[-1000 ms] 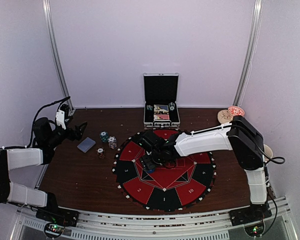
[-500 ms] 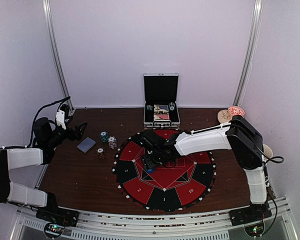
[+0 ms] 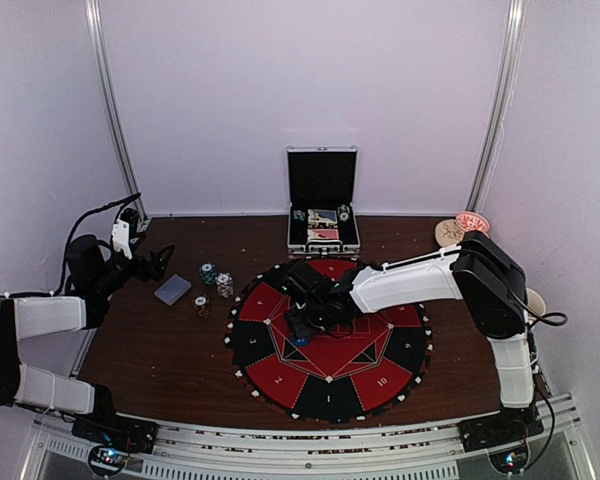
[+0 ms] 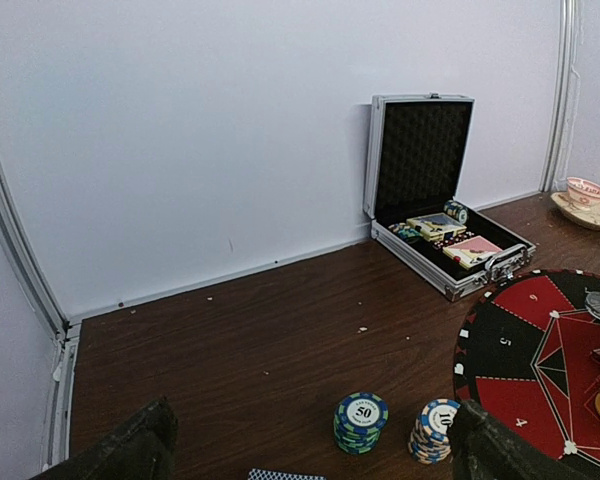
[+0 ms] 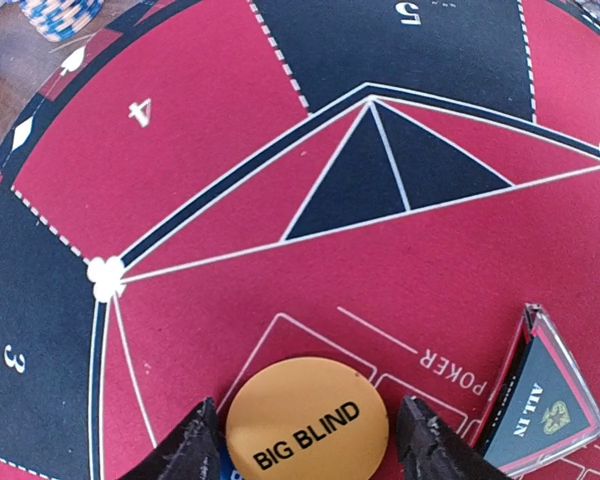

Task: Distribute texas hold em gaming equipment
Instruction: Pick up the big blind button from the poker table mat, then place the big blind button at position 5.

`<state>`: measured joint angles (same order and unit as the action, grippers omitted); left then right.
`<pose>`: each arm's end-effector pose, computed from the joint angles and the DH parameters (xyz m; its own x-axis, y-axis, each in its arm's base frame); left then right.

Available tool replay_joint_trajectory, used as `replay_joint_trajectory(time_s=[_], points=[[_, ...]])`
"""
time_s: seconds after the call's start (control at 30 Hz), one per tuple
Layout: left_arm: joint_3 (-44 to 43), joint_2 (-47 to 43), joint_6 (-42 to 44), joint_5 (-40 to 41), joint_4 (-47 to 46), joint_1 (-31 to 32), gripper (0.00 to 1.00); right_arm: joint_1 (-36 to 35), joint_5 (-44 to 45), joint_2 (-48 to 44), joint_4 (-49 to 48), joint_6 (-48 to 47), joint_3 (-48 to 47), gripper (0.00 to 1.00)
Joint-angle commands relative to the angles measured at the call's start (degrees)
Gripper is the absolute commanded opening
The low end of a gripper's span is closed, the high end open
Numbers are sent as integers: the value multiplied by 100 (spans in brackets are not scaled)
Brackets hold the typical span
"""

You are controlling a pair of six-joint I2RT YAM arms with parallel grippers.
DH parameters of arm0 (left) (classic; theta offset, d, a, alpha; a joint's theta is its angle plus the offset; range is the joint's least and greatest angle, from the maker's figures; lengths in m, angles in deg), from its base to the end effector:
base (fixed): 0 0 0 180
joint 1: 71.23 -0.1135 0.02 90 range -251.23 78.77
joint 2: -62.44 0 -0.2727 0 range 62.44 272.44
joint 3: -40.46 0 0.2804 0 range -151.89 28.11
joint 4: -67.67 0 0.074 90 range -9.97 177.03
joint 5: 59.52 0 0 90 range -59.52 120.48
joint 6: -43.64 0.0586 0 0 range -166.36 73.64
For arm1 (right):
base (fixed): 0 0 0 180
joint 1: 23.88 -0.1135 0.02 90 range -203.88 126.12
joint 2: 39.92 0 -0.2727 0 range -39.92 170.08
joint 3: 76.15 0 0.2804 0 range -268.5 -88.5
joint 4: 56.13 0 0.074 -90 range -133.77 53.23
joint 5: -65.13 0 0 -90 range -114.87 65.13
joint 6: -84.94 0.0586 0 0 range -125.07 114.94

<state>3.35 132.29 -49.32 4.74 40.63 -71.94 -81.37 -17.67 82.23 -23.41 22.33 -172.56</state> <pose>0.2884 -0.0219 0.2053 -0.1209 -0.0480 -0.9915 0.4153 0.9048 -0.0945 0.2678 0.4066 0.1100 -0.7754 -0.3674 -0.5136 -0.5008 0.8532 0.1458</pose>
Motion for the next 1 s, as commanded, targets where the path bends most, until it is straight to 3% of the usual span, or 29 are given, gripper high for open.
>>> replay_joint_trajectory(time_s=[0.0, 0.27, 0.77, 0.97], points=[[-55, 32, 67, -19, -279, -34, 98, 27, -59, 114, 9, 64, 29, 56], [-52, 28, 63, -19, -270, -29, 98, 94, 412, 129, 56, 18, -347, 50], [-62, 42, 67, -16, -279, -32, 98, 568, 732, 1078, 313, -248, -1826, 50], [-73, 64, 71, -19, -279, -34, 98, 703, 486, 1377, 303, -291, -1992, 51]])
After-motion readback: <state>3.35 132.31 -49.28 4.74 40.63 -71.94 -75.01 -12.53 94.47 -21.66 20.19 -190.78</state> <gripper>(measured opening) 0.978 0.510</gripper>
